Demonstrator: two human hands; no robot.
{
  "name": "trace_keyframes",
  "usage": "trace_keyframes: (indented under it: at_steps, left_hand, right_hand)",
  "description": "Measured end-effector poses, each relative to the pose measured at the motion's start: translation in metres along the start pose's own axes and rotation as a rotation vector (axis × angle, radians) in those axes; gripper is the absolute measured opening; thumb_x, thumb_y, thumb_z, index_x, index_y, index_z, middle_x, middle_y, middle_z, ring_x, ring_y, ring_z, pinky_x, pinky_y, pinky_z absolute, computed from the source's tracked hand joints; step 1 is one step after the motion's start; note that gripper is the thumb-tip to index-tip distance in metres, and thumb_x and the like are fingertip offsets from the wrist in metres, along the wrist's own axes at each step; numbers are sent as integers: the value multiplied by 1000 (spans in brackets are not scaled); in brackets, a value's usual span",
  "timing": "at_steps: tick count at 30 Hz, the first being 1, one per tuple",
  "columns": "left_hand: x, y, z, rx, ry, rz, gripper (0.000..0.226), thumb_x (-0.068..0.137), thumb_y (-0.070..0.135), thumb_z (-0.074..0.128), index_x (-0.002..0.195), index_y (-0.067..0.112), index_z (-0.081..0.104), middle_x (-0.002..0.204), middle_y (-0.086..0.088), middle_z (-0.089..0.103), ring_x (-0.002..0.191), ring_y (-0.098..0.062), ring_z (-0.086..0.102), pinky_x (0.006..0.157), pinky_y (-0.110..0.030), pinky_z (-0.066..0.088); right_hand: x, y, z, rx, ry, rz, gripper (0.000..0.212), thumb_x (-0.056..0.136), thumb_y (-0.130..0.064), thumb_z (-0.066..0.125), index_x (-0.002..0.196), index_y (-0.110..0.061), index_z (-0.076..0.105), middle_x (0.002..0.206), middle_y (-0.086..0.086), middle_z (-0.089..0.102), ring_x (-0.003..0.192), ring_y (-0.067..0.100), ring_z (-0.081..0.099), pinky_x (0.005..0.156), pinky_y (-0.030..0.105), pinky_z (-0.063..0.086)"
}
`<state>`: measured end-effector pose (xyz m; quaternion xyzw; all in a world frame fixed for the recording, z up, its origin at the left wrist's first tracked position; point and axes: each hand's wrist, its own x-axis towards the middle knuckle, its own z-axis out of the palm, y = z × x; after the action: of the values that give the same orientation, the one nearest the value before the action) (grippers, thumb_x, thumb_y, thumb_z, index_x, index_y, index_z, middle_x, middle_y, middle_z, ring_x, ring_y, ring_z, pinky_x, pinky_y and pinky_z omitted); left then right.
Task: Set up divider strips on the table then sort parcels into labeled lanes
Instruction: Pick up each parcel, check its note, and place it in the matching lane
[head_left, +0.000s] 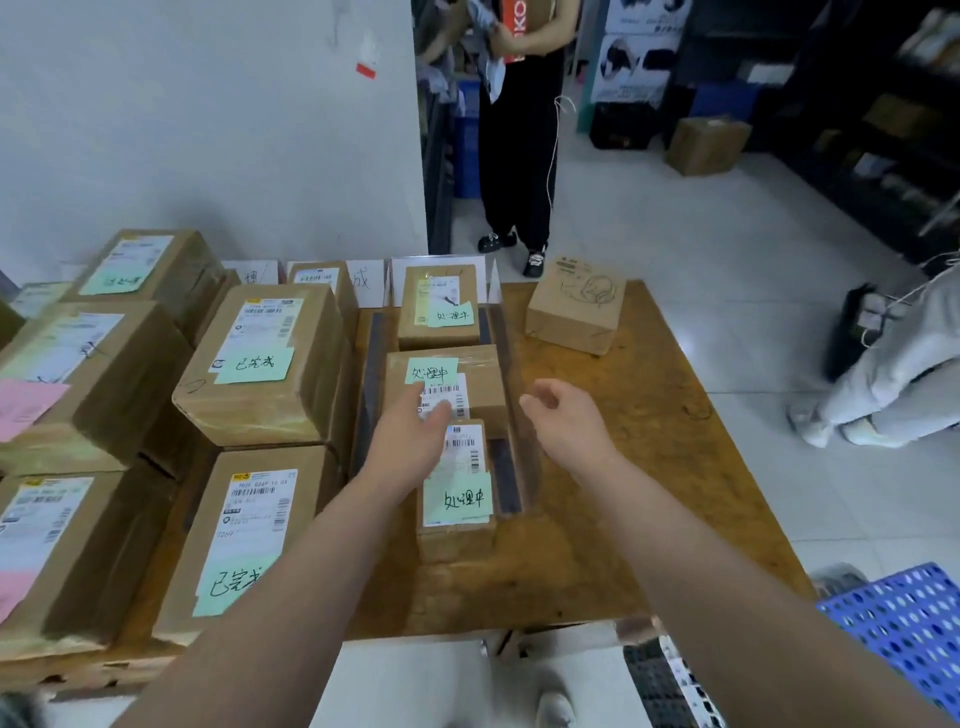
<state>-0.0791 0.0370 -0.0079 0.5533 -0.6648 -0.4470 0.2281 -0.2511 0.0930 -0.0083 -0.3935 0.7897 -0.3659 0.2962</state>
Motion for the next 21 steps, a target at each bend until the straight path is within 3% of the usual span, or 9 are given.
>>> trace_keyframes:
  at_steps: [4,7,10,15,18,21]
  left_hand:
    - [23,44,12,132,17,97,54,103,33,44,153,22,29,154,1,39,104,-7,59,83,-21,51]
    - [46,73,35,136,-11,106,54,101,32,46,152,20,31,153,-2,40,129,-24,50,103,-41,46]
    - [76,97,66,166,-44,148,49,101,35,47,146,16,40,141,-1,51,129,-23,50,94,-31,42]
    - [137,130,119,164,-56,122,48,101,31,48,145,12,41,144,-6,51,114,-13,51,87,-23,39]
    - [179,140,146,120,-55,55,45,101,25,47,143,10,43,143,-7,52,102,-8,44,65,-8,31]
    - [217,142,167,111,-54,-61,47,101,21,46,145,6,40,145,-10,49,116,-20,50,82,-21,34]
  right_hand:
    - [31,10,-42,-107,40,-6,50,96,-33,55,141,-15,46,143,4,50,112,16,55,92,25,39]
    - [60,26,-71,-137,73,42,51,96,-33,55,141,-12,46,142,6,51,120,19,53,99,29,39]
    - [93,42,-96,-135,104,65,46,96,-30,54,137,-9,51,139,8,53,127,24,49,103,33,38]
    - [159,69,-131,-119,89,129,46,97,-31,52,135,-6,52,139,10,53,127,26,49,102,30,36]
    - [200,86,-142,-101,58,161,47,98,-29,49,139,-7,48,142,10,50,126,26,50,97,29,39]
    - [235,98,-145,-77,18,183,48,100,-29,45,143,-9,42,144,9,48,116,22,53,88,28,40]
